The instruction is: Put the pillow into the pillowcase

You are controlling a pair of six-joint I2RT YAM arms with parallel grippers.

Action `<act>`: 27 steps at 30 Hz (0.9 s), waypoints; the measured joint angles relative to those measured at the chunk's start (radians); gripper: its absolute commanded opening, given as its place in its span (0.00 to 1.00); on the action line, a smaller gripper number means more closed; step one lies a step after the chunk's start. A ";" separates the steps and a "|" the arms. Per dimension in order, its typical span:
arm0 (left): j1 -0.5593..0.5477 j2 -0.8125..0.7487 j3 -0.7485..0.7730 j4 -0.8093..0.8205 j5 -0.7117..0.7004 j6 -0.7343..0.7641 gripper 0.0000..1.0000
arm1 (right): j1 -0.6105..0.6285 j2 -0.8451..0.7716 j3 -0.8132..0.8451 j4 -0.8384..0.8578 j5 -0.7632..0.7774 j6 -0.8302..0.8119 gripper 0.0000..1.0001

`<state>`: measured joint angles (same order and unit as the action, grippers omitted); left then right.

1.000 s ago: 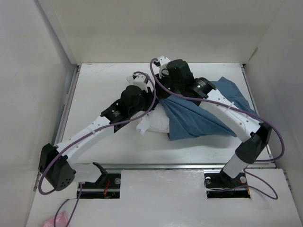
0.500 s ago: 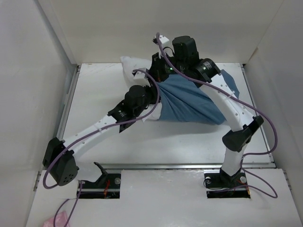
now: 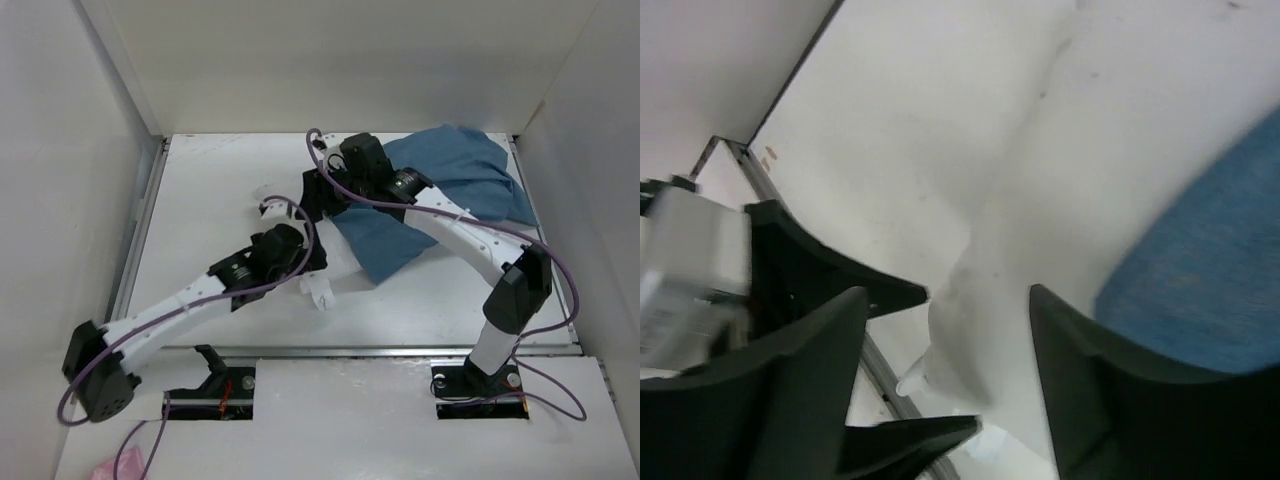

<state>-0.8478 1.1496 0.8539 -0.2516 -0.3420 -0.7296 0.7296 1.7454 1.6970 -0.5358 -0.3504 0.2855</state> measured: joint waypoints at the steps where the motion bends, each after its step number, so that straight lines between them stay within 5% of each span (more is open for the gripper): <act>1: -0.003 -0.067 -0.024 -0.035 -0.003 -0.019 1.00 | 0.008 -0.005 -0.011 0.019 0.000 0.007 0.83; 6: 0.006 -0.329 -0.072 -0.090 -0.040 -0.086 1.00 | 0.024 -0.087 -0.091 0.022 0.040 0.004 0.90; 10: 0.006 -0.366 -0.071 -0.101 -0.051 -0.079 1.00 | 0.024 -0.252 -0.220 0.028 0.148 0.023 0.96; 17: -0.042 -0.061 0.040 -0.185 -0.068 0.021 1.00 | 0.016 -0.596 -0.453 0.014 0.434 0.117 0.98; 27: -0.360 0.286 0.306 -0.373 -0.420 0.143 1.00 | -0.041 -0.743 -0.745 -0.078 0.526 0.258 0.99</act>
<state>-1.2076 1.4361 1.1603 -0.6250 -0.7620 -0.5861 0.6888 1.0023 0.9524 -0.6140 0.1761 0.5434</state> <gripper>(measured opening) 0.997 0.993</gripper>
